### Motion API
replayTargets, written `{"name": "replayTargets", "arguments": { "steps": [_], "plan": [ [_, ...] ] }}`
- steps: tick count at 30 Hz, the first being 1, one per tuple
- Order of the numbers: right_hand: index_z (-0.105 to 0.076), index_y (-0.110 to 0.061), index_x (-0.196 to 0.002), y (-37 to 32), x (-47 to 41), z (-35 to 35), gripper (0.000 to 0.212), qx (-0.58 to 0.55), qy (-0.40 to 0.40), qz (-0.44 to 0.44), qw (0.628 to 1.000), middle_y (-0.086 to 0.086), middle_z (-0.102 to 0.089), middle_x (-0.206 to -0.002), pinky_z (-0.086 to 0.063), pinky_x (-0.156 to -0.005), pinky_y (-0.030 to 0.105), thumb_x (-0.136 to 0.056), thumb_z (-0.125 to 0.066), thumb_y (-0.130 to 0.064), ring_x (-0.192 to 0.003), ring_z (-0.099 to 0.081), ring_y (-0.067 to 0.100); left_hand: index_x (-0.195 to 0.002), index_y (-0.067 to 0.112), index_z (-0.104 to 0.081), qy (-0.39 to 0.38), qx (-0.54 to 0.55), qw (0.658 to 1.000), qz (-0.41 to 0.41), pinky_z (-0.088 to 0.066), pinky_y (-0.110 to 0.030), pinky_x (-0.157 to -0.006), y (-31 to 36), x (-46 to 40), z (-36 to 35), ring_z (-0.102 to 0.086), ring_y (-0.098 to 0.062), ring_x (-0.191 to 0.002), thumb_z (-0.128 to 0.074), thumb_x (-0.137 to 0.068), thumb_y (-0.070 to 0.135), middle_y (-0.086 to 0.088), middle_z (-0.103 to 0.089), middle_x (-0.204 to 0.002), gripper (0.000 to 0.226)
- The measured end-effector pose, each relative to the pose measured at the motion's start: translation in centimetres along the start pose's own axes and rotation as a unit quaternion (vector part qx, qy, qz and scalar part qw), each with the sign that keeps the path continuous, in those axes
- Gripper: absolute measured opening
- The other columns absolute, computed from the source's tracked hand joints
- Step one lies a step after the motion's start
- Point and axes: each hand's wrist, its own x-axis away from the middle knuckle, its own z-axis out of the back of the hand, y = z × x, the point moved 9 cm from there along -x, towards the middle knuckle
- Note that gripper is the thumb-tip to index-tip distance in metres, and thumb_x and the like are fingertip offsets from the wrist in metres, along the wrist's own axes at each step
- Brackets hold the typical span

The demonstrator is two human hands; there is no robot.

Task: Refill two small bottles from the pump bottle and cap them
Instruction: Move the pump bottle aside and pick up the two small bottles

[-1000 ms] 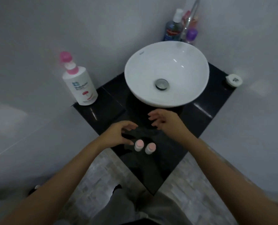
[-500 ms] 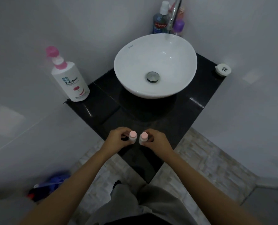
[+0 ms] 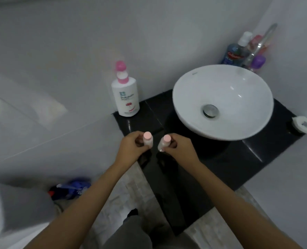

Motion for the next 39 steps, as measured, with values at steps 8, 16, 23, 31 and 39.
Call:
{"name": "replayTargets", "arguments": {
  "steps": [8,16,23,31,39],
  "plan": [
    [-0.066,-0.011,-0.099,-5.6,-11.0,-4.0,0.026,0.038,-0.017,0.059,0.997,0.006,-0.070,-0.098,-0.047,-0.078,0.025,-0.073,-0.073,-0.012,-0.088,-0.063,0.016,-0.094,0.010,-0.065,0.124,-0.007,0.987,0.097,-0.053,-0.033,-0.077,-3.9,-6.0,4.7,-0.061,-0.017,-0.078,-0.079,-0.068,0.009,-0.002,-0.066,-0.087,0.030],
    [-0.063,-0.002,-0.087,-5.2,-15.2,-7.7,0.014,0.054,-0.039,0.031,0.997,0.013,-0.068,-0.090,-0.054,-0.075,0.037,-0.076,-0.068,-0.010,-0.084,-0.065,0.027,-0.089,0.012,-0.064,0.134,-0.019,0.979,0.152,-0.055,-0.040,-0.075,-7.4,-8.3,3.8,-0.065,-0.022,-0.078,-0.078,-0.068,0.017,-0.004,-0.069,-0.087,0.026],
    [-0.064,-0.003,-0.098,-4.4,-15.7,-8.0,0.021,0.034,-0.038,0.011,0.999,0.013,-0.068,-0.099,-0.054,-0.085,0.039,-0.077,-0.069,-0.005,-0.093,-0.064,0.025,-0.092,0.013,-0.064,0.135,-0.004,0.980,0.146,-0.056,-0.038,-0.075,-7.6,-9.7,3.8,-0.065,-0.022,-0.079,-0.079,-0.068,0.015,-0.005,-0.070,-0.091,0.029],
    [-0.066,-0.003,-0.096,-4.4,-15.2,-8.1,0.018,0.015,-0.032,0.014,0.999,0.013,-0.069,-0.098,-0.054,-0.086,0.038,-0.078,-0.067,-0.002,-0.093,-0.064,0.024,-0.096,0.015,-0.062,0.143,0.031,0.979,0.141,-0.053,-0.028,-0.074,-8.0,-9.7,3.3,-0.065,-0.019,-0.083,-0.078,-0.071,0.011,-0.004,-0.069,-0.095,0.030],
    [-0.062,-0.008,-0.113,-4.0,-15.0,-8.0,0.034,0.013,-0.030,0.004,0.999,0.011,-0.067,-0.112,-0.052,-0.094,0.038,-0.079,-0.069,-0.004,-0.104,-0.063,0.023,-0.095,0.013,-0.060,0.129,0.016,0.982,0.137,-0.053,-0.029,-0.072,-7.9,-9.6,3.6,-0.062,-0.018,-0.080,-0.078,-0.070,0.008,-0.004,-0.067,-0.091,0.031]
  ]
}}
